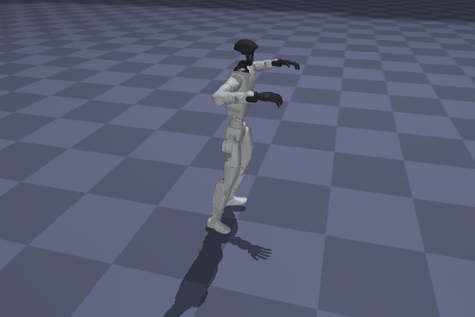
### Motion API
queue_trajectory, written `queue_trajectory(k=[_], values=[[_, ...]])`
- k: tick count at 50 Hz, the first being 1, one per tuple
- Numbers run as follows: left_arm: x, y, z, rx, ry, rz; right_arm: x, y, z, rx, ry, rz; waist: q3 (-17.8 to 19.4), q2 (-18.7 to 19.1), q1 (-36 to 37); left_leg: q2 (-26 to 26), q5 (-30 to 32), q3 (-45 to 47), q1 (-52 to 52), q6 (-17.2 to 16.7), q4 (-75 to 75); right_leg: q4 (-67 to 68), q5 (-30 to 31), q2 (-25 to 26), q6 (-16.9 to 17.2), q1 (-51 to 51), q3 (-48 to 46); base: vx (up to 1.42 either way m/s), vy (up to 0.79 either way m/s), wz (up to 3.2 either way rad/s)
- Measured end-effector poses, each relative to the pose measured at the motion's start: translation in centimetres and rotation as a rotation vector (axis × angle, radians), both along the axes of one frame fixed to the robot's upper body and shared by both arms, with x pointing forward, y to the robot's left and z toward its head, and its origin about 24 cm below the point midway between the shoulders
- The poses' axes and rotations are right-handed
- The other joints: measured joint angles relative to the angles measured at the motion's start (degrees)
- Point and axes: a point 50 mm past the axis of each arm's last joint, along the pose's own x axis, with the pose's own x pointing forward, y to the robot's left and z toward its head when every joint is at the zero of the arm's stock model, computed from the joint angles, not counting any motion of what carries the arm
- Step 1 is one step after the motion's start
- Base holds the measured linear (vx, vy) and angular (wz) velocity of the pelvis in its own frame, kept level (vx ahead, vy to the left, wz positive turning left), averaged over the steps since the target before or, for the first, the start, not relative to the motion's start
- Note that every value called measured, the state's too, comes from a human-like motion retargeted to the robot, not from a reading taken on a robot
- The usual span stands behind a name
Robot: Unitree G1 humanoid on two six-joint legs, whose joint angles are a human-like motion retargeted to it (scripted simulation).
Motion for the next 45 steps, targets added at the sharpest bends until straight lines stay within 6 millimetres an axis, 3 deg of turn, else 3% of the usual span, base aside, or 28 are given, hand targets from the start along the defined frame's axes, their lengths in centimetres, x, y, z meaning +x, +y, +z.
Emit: queue_trajectory(k=[20, 45], values=[[0.9, -0.8, 1.8, 0.087, -0.057, -0.023, 0.7, 1.5, 1.9, -0.066, -0.072, 0.061, -0.73, 0.38, -0.60, -0.02, 0.29, 0.50, 0.15, 0.01, -0.82, -0.60, 0.11, 0.19, 0.22, -0.32, 0.67, 0.00, 0.00, 0.00], [1.4, -1.7, 2.2, 0.102, -0.049, -0.069, 0.8, 1.4, 2.2, -0.059, -0.090, 0.064, -0.72, -0.10, -0.69, 0.09, 0.46, 0.51, 0.26, 0.09, -0.99, -0.62, 0.25, 0.36, 0.21, -0.35, 0.81, 0.00, 0.00, 0.00]])
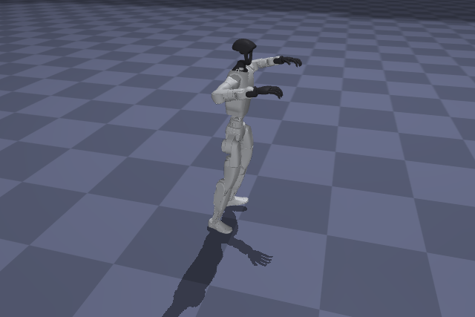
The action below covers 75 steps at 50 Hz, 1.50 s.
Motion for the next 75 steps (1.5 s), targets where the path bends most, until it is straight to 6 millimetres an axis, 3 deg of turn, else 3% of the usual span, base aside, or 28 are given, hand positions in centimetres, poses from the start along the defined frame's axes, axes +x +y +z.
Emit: queue_trajectory(k=[18, 23, 28, 35, 39, 43, 45, 49, 52, 55, 60, 64, 66, 68, 70, 72, 75], values=[[-0.3, 0.3, 0.0, 0.036, -0.023, 0.026, -0.1, 0.1, -0.3, 0.020, -0.011, 0.007, 1.36, -0.44, 0.25, 0.10, -0.99, 0.77, -0.34, 0.20, -0.24, 0.28, -1.71, 0.12, 0.48, -1.12, 0.99, 0.00, 0.00, 0.00], [-0.7, 0.0, -0.2, -0.207, -0.098, -0.080, 0.0, 0.4, -0.4, 0.152, -0.121, 0.047, 2.38, -1.55, -0.82, -0.10, -1.41, 0.15, -1.85, 0.33, 0.71, 1.04, -3.76, -0.26, 0.61, -2.13, 0.56, 0.00, 0.00, 0.04], [-0.5, -2.0, -0.1, -0.489, -0.190, -0.291, 1.6, 2.1, -0.9, 0.370, -0.262, 0.152, 4.76, -2.89, -2.48, -0.49, -1.44, -1.52, -3.44, 0.13, 1.60, 1.38, -4.12, -0.67, 0.10, -2.43, -0.81, 0.01, 0.01, 0.30], [0.4, -6.0, -1.1, -0.600, -0.132, -0.514, 3.1, 6.5, -0.7, 0.456, -0.293, 0.363, 11.18, -3.91, -0.16, -1.00, -0.93, -2.31, -4.79, -0.34, 0.04, 0.86, -3.38, -0.87, 0.12, -3.80, -1.78, 0.01, 0.00, 0.06], [0.3, -6.8, -1.8, -0.600, -0.099, -0.543, 2.5, 7.4, 0.2, 0.450, -0.349, 0.411, 17.58, -4.51, 3.13, -1.21, -0.73, -2.17, -6.12, -0.29, -0.90, 0.35, -2.53, -0.97, 0.59, -5.44, -2.03, 0.00, 0.00, 0.00], [-0.1, -6.3, -2.7, -0.632, -0.123, -0.508, 1.5, 7.2, 1.1, 0.471, -0.433, 0.422, 25.24, -4.86, 5.27, -1.30, -0.86, -2.29, -8.42, -0.12, -1.31, 0.74, -1.52, -1.15, 1.61, -8.17, -2.23, 0.00, 0.00, 0.00], [-0.1, -5.3, -2.9, -0.727, -0.156, -0.451, 1.1, 7.3, 1.8, 0.512, -0.461, 0.451, 29.32, -5.08, 5.57, -1.60, -0.76, -1.86, -9.66, 0.28, -2.62, 0.72, 0.14, -1.39, 3.03, -10.41, -2.23, 0.00, 0.07, -0.04], [0.1, -3.2, -6.5, -0.855, -0.155, -0.295, 1.1, 8.6, 1.6, 0.617, -0.501, 0.535, 31.41, -3.10, 4.58, 1.44, -1.23, -0.98, -12.36, 0.18, -4.97, 12.48, 1.67, -0.11, -0.47, -20.96, 0.04, 0.10, 0.10, -0.48], [1.0, -1.7, -8.9, -0.903, -0.241, -0.145, 1.5, 9.7, 0.5, 0.723, -0.518, 0.577, 31.78, -2.72, 3.13, 3.66, -1.50, -0.01, -14.22, 1.16, -5.55, 25.87, 2.01, 1.30, -2.38, -32.38, 4.40, 0.25, 0.09, -0.63], [2.3, -1.4, -9.3, -0.960, -0.339, -0.092, 2.3, 10.5, -1.3, 0.755, -0.481, 0.563, 31.78, -3.82, -0.19, 4.08, -2.05, 0.91, -16.30, 1.09, -4.40, 26.89, 1.06, 2.14, -1.59, -40.57, 5.81, 0.37, 0.06, -0.27], [2.5, -3.0, -4.3, -0.810, -0.531, -0.271, 2.1, 10.0, -5.0, 0.678, -0.336, 0.485, 31.78, -4.17, -10.22, 2.00, -1.27, -0.25, -16.42, -3.17, -3.46, 2.25, 3.93, 0.38, 1.06, -41.82, -3.60, 0.56, -0.01, 0.65], [1.6, -4.6, 0.2, -0.737, -0.717, -0.412, 0.7, 8.5, -8.9, 0.669, -0.192, 0.364, 31.78, -2.41, -19.14, 1.15, 0.80, -4.85, -15.13, -5.43, -4.00, -9.82, 8.24, 0.07, 4.11, -42.68, -2.79, 0.74, -0.23, 1.51], [1.4, -5.5, 1.4, -0.780, -0.781, -0.481, -0.1, 7.7, -10.8, 0.668, -0.116, 0.297, 31.78, -0.79, -22.07, 0.85, 1.77, -7.34, -14.82, -5.18, -4.06, -9.91, 10.04, -0.85, 4.12, -42.57, -1.90, 0.81, -0.30, 1.52], [2.0, -6.6, 1.5, -0.879, -0.797, -0.545, -0.7, 6.9, -12.7, 0.698, -0.055, 0.226, 31.78, 1.82, -22.72, 0.55, 2.89, -9.60, -15.45, -3.02, -1.82, -7.78, 10.47, -2.59, 3.63, -41.72, -3.78, 0.88, -0.30, 1.21], [3.4, -7.8, 0.0, -1.014, -0.739, -0.582, -0.8, 6.2, -14.4, 0.751, -0.035, 0.157, 31.78, 4.57, -20.44, 1.19, 5.30, -10.83, -18.91, 0.57, 6.57, -3.77, 8.41, -3.54, 1.55, -41.57, -4.80, 0.93, -0.43, 0.52], [5.0, -8.1, -3.8, -1.132, -0.613, -0.501, 0.4, 6.4, -14.6, 0.790, -0.084, 0.139, 31.78, 6.35, -16.60, 2.28, 8.58, -11.37, -26.38, 4.06, 22.86, 2.10, 4.79, -3.37, -1.61, -42.45, -3.14, 0.98, -0.48, -0.36], [5.6, -6.3, -13.6, -1.247, -0.329, -0.167, 3.5, 8.7, -11.1, 0.794, -0.244, 0.254, 31.78, 6.10, -11.77, 0.75, 9.33, -12.87, -38.09, 5.19, 44.10, 10.40, -1.29, -3.13, -5.26, -42.95, 0.21, 1.05, -0.39, -0.96]])
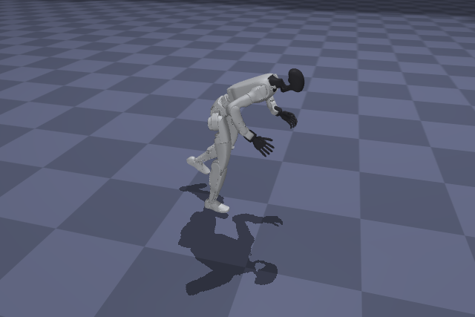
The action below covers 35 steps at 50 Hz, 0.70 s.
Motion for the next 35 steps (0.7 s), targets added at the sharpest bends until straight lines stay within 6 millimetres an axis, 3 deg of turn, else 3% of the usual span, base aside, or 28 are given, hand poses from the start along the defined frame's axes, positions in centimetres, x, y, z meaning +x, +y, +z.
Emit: queue_trajectory(k=[3, 5, 7, 10, 13, 15, 17, 20, 22, 23, 25, 26, 28, 30, 33, 35], values=[[-5.1, 3.2, -9.6, -0.107, 0.444, 0.100, 0.6, 3.1, 6.7, -0.057, -0.291, 0.115, 0.00, -1.83, 5.53, 0.75, -3.47, 3.07, -10.17, -1.49, 8.88, 5.88, -3.72, 1.18, -1.25, 2.25, 2.57, 1.07, -0.30, -1.15], [-9.1, 4.5, -13.3, -0.189, 0.654, 0.149, -0.1, 4.6, 10.7, -0.132, -0.476, 0.152, 0.00, -2.71, 8.59, 0.25, -4.04, 6.76, -16.19, 1.03, 4.86, -1.20, -0.93, 1.76, -0.49, 7.98, 2.61, 1.01, -0.22, -0.34], [-12.9, 5.5, -14.9, -0.179, 0.806, 0.189, -1.1, 5.5, 13.6, -0.182, -0.623, 0.164, 0.00, -3.71, 12.76, 0.26, -3.53, 11.68, -19.43, 1.54, -5.35, -3.35, 1.74, 1.99, 0.98, 11.79, 3.35, 1.12, -0.14, -0.58], [-17.4, 6.7, -15.5, -0.068, 0.976, 0.215, -2.5, 5.8, 16.1, -0.225, -0.746, 0.161, 0.00, -4.64, 20.20, -0.97, 0.18, 17.94, -18.76, -0.42, -30.92, -5.37, 7.51, 3.07, 4.00, 17.66, 5.76, 1.28, -0.05, -1.49], [-21.0, 7.3, -15.3, -0.076, 1.065, 0.280, -3.0, 5.9, 15.2, -0.095, -0.756, 0.203, 0.00, -6.38, 27.36, -0.02, -0.02, 20.23, -15.78, -6.23, -50.86, -5.82, 13.47, 5.06, 6.44, 25.60, 11.22, 1.50, 0.13, -2.11], [-21.4, 7.2, -15.5, -0.125, 1.052, 0.310, -3.0, 6.0, 13.8, -0.023, -0.729, 0.209, 0.00, -7.48, 29.59, 0.12, 2.64, 19.59, -13.07, -8.25, -56.63, -6.80, 17.34, 5.41, 6.30, 31.50, 15.93, 1.54, 0.30, -1.29], [-19.5, 6.4, -15.7, -0.148, 0.959, 0.306, -2.8, 5.8, 11.8, 0.051, -0.667, 0.186, 0.00, -9.12, 29.54, 0.91, 4.27, 19.85, -12.74, -4.96, -47.78, -1.00, 19.18, 4.82, 4.88, 33.53, 19.35, 1.57, 0.33, -0.14], [-12.6, 4.1, -15.1, -0.132, 0.708, 0.269, -1.5, 5.3, 7.3, 0.190, -0.442, 0.147, 0.00, -9.97, 25.33, 2.45, -6.13, 18.00, -16.26, 1.48, -19.83, 21.37, 14.85, 3.53, 2.51, 30.08, 19.58, 1.59, 0.34, 0.91], [-5.9, 2.4, -11.4, -0.113, 0.441, 0.237, -0.5, 4.8, 2.3, 0.306, -0.245, 0.052, 0.00, -10.30, 22.03, 2.03, -12.72, 17.62, -13.84, 2.96, -9.74, 40.03, 7.65, 2.10, -0.17, 24.55, 18.34, 1.53, 0.27, 1.21], [-2.8, 1.4, -8.3, -0.093, 0.289, 0.210, -0.6, 4.3, 0.0, 0.318, -0.161, -0.009, 0.00, -9.97, 20.18, 1.40, -15.19, 17.22, -11.36, 3.67, -7.28, 47.48, 4.76, 1.85, -1.00, 21.73, 17.99, 1.49, 0.21, 1.30], [1.7, -1.3, -0.4, -0.051, -0.033, 0.139, -2.1, 3.0, -3.4, 0.304, -0.047, -0.110, 0.00, -8.65, 16.04, 0.19, -18.93, 15.18, -6.68, 5.02, -3.17, 58.92, 0.90, 2.58, 0.02, 15.17, 17.28, 1.47, 0.13, 1.34], [2.8, -2.6, 3.8, -0.025, -0.195, 0.106, -3.2, 2.2, -4.0, 0.299, -0.020, -0.126, 0.00, -7.70, 13.64, -0.33, -18.68, 13.77, -2.80, 4.27, -4.96, 59.76, -0.23, 3.55, 0.20, 12.39, 16.43, 1.44, 0.05, 1.21], [2.9, -4.9, 11.9, 0.009, -0.496, 0.055, -5.0, 0.8, -4.3, 0.266, 0.020, -0.128, 0.00, -5.91, 8.20, -0.34, -16.84, 10.96, 4.42, 2.06, -8.90, 58.28, -2.26, 5.00, -0.26, 6.61, 13.70, 1.42, -0.03, 0.97], [1.0, -6.3, 18.5, 0.026, -0.739, 0.009, -6.0, -0.3, -3.5, 0.193, 0.045, -0.102, 0.00, -4.27, 2.03, 0.79, -12.86, 8.36, 10.94, -1.09, -13.90, 50.99, -3.13, 5.73, -1.19, 1.31, 9.71, 1.42, -0.11, 0.75], [-2.4, -7.4, 25.3, 0.070, -0.959, -0.057, -6.2, -1.5, -1.9, 0.024, 0.048, -0.089, 0.00, -1.46, -6.01, 1.94, -2.68, 4.20, 20.73, -4.40, -26.47, 23.97, 0.72, 7.76, -0.72, -1.53, 3.92, 1.42, -0.19, 0.69], [-3.9, -7.6, 28.3, 0.102, -1.032, -0.068, -6.3, -2.4, -1.6, -0.081, 0.056, -0.119, 0.00, -0.35, -11.49, 1.10, 3.65, 0.09, 26.66, -5.70, -31.90, 2.40, 5.05, 7.75, 2.00, -0.42, 1.41, 1.52, -0.27, 1.39]])
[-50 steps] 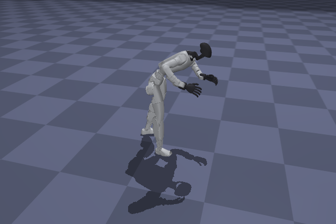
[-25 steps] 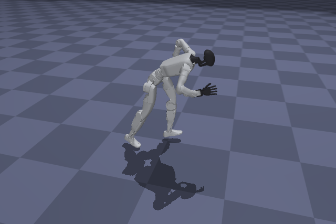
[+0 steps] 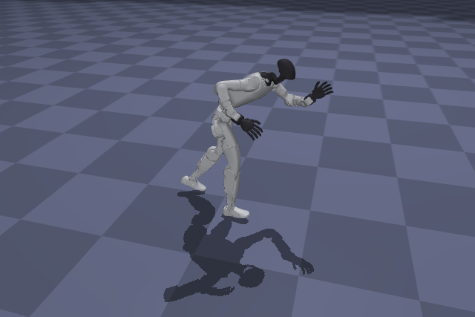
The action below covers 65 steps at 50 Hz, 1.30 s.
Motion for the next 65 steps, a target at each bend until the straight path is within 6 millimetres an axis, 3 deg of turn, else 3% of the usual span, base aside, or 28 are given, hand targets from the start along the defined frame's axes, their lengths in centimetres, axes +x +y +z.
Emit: queue_trajectory(k=[3, 5, 8, 10, 13, 15, 17, 20, 22, 25, 27, 30, 32, 33, 35, 37, 38, 41, 43, 45, 47, 50, 52, 55, 59, 61, 63, 65], values=[[-0.4, 0.3, 1.4, -0.016, -0.021, -0.007, -0.5, -1.3, -1.1, -0.034, 0.037, -0.096, 0.00, 0.90, -5.80, -0.19, 6.47, -7.41, 8.85, -2.56, -3.91, -17.90, 0.06, -2.33, 4.09, -0.04, -0.63, 1.63, -0.41, 1.58], [0.0, 0.4, 0.9, -0.050, -0.014, -0.048, -0.8, -1.8, -1.9, 0.009, 0.036, -0.156, 0.00, 1.43, -6.86, -0.36, 9.39, -12.30, 12.64, -2.82, -2.04, -20.08, 1.14, -4.55, 5.10, -0.08, -0.38, 1.61, -0.49, 0.99], [1.2, 0.3, -3.0, -0.073, 0.028, -0.070, 0.3, -1.4, -2.2, 0.098, -0.068, -0.201, 0.00, 4.40, -2.37, -0.59, 9.94, -13.32, 9.58, -0.65, 15.89, -7.92, 8.09, -5.22, 1.55, -1.20, -1.20, 1.53, -0.48, -0.38], [2.7, 1.3, -7.5, -0.117, 0.148, -0.044, 2.9, 0.1, -1.2, 0.183, -0.183, -0.184, 0.00, 7.32, 3.10, 2.71, 6.17, -9.07, 3.46, 1.64, 31.89, 7.76, 0.91, -2.27, -2.89, -5.05, -0.27, 1.46, -0.39, -1.95], [4.9, 4.5, -17.8, -0.251, 0.511, -0.033, 7.7, 4.7, 4.6, 0.350, -0.453, -0.054, 0.00, 6.73, 9.03, 4.98, -2.69, -4.35, -7.03, 5.56, 51.96, 22.49, -8.95, 0.96, -5.99, -5.14, 1.89, 1.41, -0.25, -1.91], [4.0, 6.8, -25.2, -0.391, 0.780, -0.006, 9.1, 6.4, 10.3, 0.290, -0.759, -0.250, 0.00, 4.64, 12.37, 4.40, -7.56, -1.81, -13.72, 9.00, 59.53, 26.32, -12.97, 1.45, -7.31, -1.55, 4.00, 1.39, -0.12, -1.24], [1.6, 8.0, -30.8, -0.424, 1.007, 0.011, 7.6, 10.8, 16.4, 0.305, -0.890, 0.117, 0.00, 2.56, 17.16, 3.32, -12.13, 1.05, -19.69, 12.02, 60.41, 25.99, -13.85, 1.39, -7.23, 4.03, 6.77, 1.40, -0.03, -0.97], [-3.3, 9.7, -35.3, -0.409, 1.251, 0.069, 4.1, 13.2, 22.5, 0.216, -1.153, 0.306, -0.26, -1.42, 25.68, 1.42, -14.67, 6.51, -25.96, 13.51, 50.58, 19.31, -10.63, 0.05, -4.72, 14.67, 11.52, 1.45, 0.06, -0.72], [-5.6, 10.9, -36.3, -0.375, 1.370, 0.108, 2.7, 13.4, 24.0, 0.144, -1.228, 0.335, -1.06, -4.36, 30.90, -0.84, -13.42, 10.49, -27.67, 13.03, 35.89, 10.83, -5.69, -2.10, -2.79, 22.67, 13.90, 1.52, 0.13, -0.34], [-8.3, 12.1, -37.3, -0.316, 1.511, 0.186, 2.0, 12.7, 24.0, 0.080, -1.240, 0.340, -3.59, -8.22, 37.70, -4.92, -7.02, 15.87, -25.99, 9.15, 3.84, -2.04, 5.23, -4.97, 0.06, 33.77, 15.46, 1.61, 0.19, -0.34], [-9.6, 12.7, -38.2, -0.310, 1.579, 0.244, 2.0, 12.0, 22.8, 0.077, -1.219, 0.328, -4.16, -8.61, 42.20, -5.17, -4.94, 17.54, -21.93, 3.62, -15.53, -7.82, 11.30, -4.26, 1.90, 42.38, 17.91, 1.73, 0.27, -0.87], [-10.0, 12.9, -39.6, -0.325, 1.626, 0.300, 2.2, 11.0, 20.2, 0.116, -1.142, 0.322, -2.97, -7.82, 46.88, -2.45, -3.49, 18.75, -16.91, -1.56, -26.55, -8.83, 15.18, -2.79, 2.43, 54.48, 24.88, 1.71, 0.33, -0.78], [-8.4, 12.2, -40.5, -0.339, 1.610, 0.296, 2.5, 10.5, 18.3, 0.158, -1.053, 0.321, -1.56, -7.87, 47.62, -0.05, 0.51, 19.29, -15.20, 1.40, -19.48, 2.71, 13.43, -2.67, 0.99, 56.13, 25.22, 1.59, 0.35, -0.11], [-7.0, 11.5, -40.9, -0.345, 1.587, 0.285, 2.8, 10.3, 17.4, 0.181, -1.000, 0.317, -1.61, -9.63, 46.95, 0.01, -0.76, 18.71, -17.34, 5.04, -11.03, 14.63, 11.16, -4.50, 1.23, 52.13, 22.97, 1.49, 0.33, 0.53], [-3.4, 9.4, -41.0, -0.354, 1.503, 0.250, 3.9, 10.5, 14.7, 0.239, -0.871, 0.311, -0.62, -11.33, 43.37, 0.50, -9.14, 16.59, -20.69, 7.51, 7.37, 33.33, 5.54, -7.87, -3.36, 47.15, 18.43, 1.40, 0.29, 1.05], [2.0, 6.4, -37.8, -0.391, 1.302, 0.152, 6.0, 10.6, 11.2, 0.281, -0.715, 0.224, -0.44, -14.17, 38.66, -1.50, -15.40, 15.38, -23.41, 9.69, 17.87, 54.23, 1.44, -10.86, -2.31, 34.97, 18.03, 1.27, 0.17, 1.47], [4.4, 5.1, -34.9, -0.370, 1.179, 0.120, 6.8, 10.5, 9.0, 0.303, -0.625, 0.180, -0.35, -14.14, 36.16, -2.26, -16.73, 14.28, -22.31, 9.56, 18.83, 59.68, -0.57, -9.81, -2.61, 30.71, 18.32, 1.24, 0.09, 1.59], [8.6, 1.2, -23.1, -0.283, 0.746, 0.066, 6.6, 8.2, 2.7, 0.299, -0.413, 0.018, -1.10, -10.19, 29.51, -3.42, -16.00, 8.77, -15.17, 7.19, 12.05, 63.04, -3.09, -3.63, -1.44, 18.85, 17.03, 1.24, -0.01, 1.62], [8.0, -0.6, -15.8, -0.279, 0.480, 0.031, 4.7, 6.0, -0.4, 0.246, -0.314, -0.066, -1.97, -5.49, 25.35, -2.17, -11.78, 4.39, -9.04, 4.28, 4.32, 55.29, -4.71, -0.70, -2.63, 13.51, 13.39, 1.27, -0.12, 1.41], [5.7, -1.5, -10.5, -0.327, 0.270, -0.059, 2.5, 4.0, -2.5, 0.175, -0.201, -0.115, -3.42, -0.76, 21.17, 0.50, -4.64, 0.89, -2.75, 1.45, -5.53, 41.53, -4.44, 0.58, -4.39, 9.38, 8.04, 1.30, -0.21, 1.09], [3.0, -1.7, -7.6, -0.337, 0.121, -0.162, 0.5, 2.3, -4.2, 0.121, -0.064, -0.138, -5.68, 2.63, 15.91, 3.04, 3.90, 0.19, 2.54, -2.26, -13.51, 22.22, -1.93, 0.31, -4.38, 8.52, 1.71, 1.37, -0.30, 1.21], [-0.7, -1.7, -5.6, -0.217, -0.035, -0.263, -2.6, 0.2, -5.7, 0.041, 0.108, -0.196, -7.39, 4.16, 6.49, 4.08, 14.31, 1.49, 12.81, -7.89, -22.64, -8.20, 2.60, -2.15, 0.13, 11.99, -4.71, 1.44, -0.44, 1.82], [-2.2, -1.9, -5.4, -0.121, -0.080, -0.300, -4.6, -1.0, -6.5, -0.011, 0.187, -0.266, -6.34, 3.91, 2.06, 5.88, 15.57, 1.33, 20.13, -8.93, -23.00, -18.53, 0.90, -4.98, 3.40, 12.97, -4.67, 1.42, -0.60, 1.79], [-3.0, -1.7, -6.7, -0.067, -0.064, -0.393, -7.8, -2.6, -7.3, -0.056, 0.318, -0.361, -3.91, 3.50, -0.66, 8.64, 11.26, -1.57, 29.33, -5.81, -16.74, -22.24, -2.58, -10.77, 5.45, 13.89, -3.74, 1.34, -0.69, 1.14], [-0.7, -1.6, -11.7, -0.033, 0.153, -0.349, -9.7, -3.4, -8.8, 0.067, 0.435, -0.397, -0.75, 3.31, -0.11, 12.12, -0.98, -5.13, 29.78, -0.99, 14.48, -2.16, 7.68, -18.11, 4.80, 13.38, -5.81, 1.21, -0.69, 0.27], [1.5, -0.8, -16.1, -0.083, 0.367, -0.229, -7.7, -3.2, -9.9, 0.150, 0.386, -0.407, 0.00, 6.46, 1.85, 17.32, -8.66, -6.35, 20.64, 1.97, 36.80, 15.93, 2.71, -16.26, 1.16, 6.30, -3.95, 0.92, -0.56, -0.85], [3.8, 0.4, -22.4, -0.218, 0.671, -0.158, -2.9, -2.1, -9.8, 0.221, 0.247, -0.404, 0.00, 8.59, 4.45, 18.55, -15.84, -9.29, 8.65, 5.38, 56.12, 25.87, -2.72, -13.01, -1.63, 1.05, -3.03, 0.70, -0.39, -1.40], [4.9, 1.3, -28.6, -0.353, 0.946, -0.149, 3.2, 0.4, -6.6, 0.282, 0.014, -0.332, 0.00, 8.05, 8.02, 13.54, -21.54, -11.16, -4.65, 8.65, 69.30, 25.82, -3.60, -10.43, -2.57, -1.16, -2.03, 0.53, -0.19, -1.42]])
